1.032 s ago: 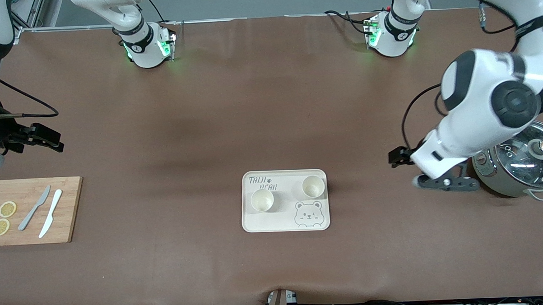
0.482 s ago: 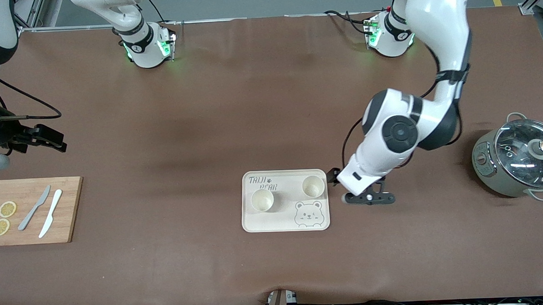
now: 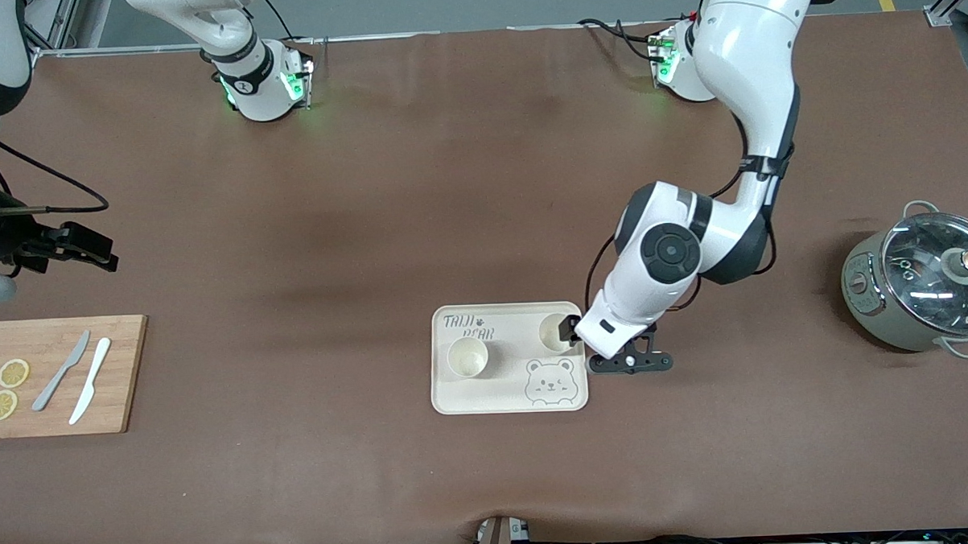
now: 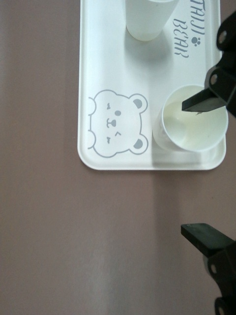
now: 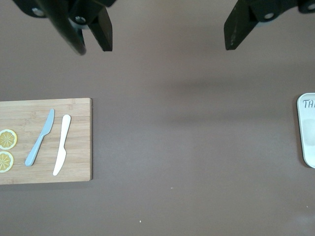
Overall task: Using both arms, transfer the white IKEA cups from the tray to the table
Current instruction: 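Reach the left gripper down to the white cup on the tray, then close the left gripper on the cup rim while the right gripper reaches out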
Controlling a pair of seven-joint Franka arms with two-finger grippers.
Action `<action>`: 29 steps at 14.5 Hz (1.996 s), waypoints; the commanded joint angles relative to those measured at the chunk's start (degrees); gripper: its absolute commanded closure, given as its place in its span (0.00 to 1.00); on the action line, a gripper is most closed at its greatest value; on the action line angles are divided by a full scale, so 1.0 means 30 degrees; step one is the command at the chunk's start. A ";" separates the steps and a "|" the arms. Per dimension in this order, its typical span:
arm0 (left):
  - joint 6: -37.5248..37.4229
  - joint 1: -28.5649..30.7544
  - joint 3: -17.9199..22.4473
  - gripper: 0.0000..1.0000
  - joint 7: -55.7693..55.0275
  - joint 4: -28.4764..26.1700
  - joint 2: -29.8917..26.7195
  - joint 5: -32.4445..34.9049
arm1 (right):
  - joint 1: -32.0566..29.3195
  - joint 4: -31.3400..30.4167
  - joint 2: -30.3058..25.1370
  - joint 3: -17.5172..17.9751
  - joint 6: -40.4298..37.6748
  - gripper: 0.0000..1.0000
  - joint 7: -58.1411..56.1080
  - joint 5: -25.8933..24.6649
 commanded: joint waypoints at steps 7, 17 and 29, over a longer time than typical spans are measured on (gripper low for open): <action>0.0746 -0.0951 0.0154 0.00 -0.1551 -0.0821 0.0631 -0.0177 | -0.0093 -0.0170 -0.0101 -0.0035 0.0138 0.00 -0.0282 0.0261; 0.0717 -0.0658 0.0154 0.00 -0.1464 -0.1494 0.0602 -0.0177 | 0.0286 0.0181 -0.0101 -0.0006 0.0460 0.00 0.0010 0.0407; 0.0746 -0.0834 0.0183 1.00 -0.3074 -0.1554 0.0866 -0.0177 | 0.4706 0.0973 0.1269 0.0053 0.3174 0.00 0.7707 0.2722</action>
